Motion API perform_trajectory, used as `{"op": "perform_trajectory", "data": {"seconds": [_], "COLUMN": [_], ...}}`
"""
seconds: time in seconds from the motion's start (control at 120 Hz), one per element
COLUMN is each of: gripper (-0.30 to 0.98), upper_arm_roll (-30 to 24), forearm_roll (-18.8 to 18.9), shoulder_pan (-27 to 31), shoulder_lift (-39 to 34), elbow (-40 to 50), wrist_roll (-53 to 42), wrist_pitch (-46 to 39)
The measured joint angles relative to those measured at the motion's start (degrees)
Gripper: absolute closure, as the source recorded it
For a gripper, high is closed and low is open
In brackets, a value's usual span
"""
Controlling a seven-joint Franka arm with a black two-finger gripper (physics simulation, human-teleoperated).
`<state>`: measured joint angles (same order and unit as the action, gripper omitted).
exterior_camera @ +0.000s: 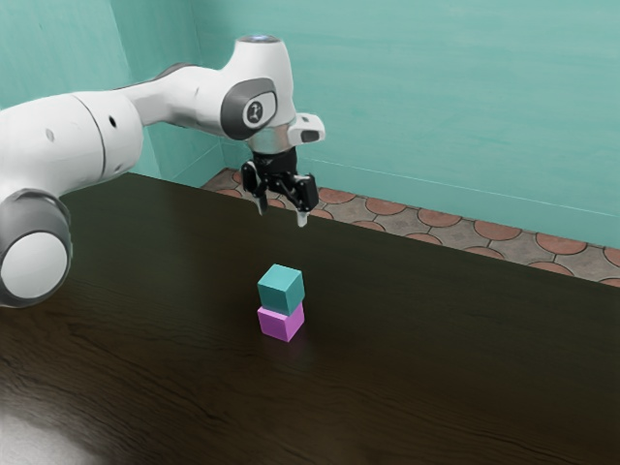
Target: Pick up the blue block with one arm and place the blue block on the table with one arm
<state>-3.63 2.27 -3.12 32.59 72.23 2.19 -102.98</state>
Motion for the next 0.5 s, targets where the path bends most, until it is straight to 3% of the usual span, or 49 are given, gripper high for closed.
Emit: {"op": "perform_trajectory", "data": {"seconds": [0.192, 0.5], "gripper": [0.00, 0.00], "upper_arm_roll": [-0.14, -0.17], "forearm_roll": [-0.33, -1.82], "shoulder_pan": [-0.06, -1.14], "shoulder_lift": [-8.81, -10.76], "elbow": [17.86, 25.26], "wrist_roll": [-0.41, -1.09], "wrist_pitch": [-7.27, -14.80]}}
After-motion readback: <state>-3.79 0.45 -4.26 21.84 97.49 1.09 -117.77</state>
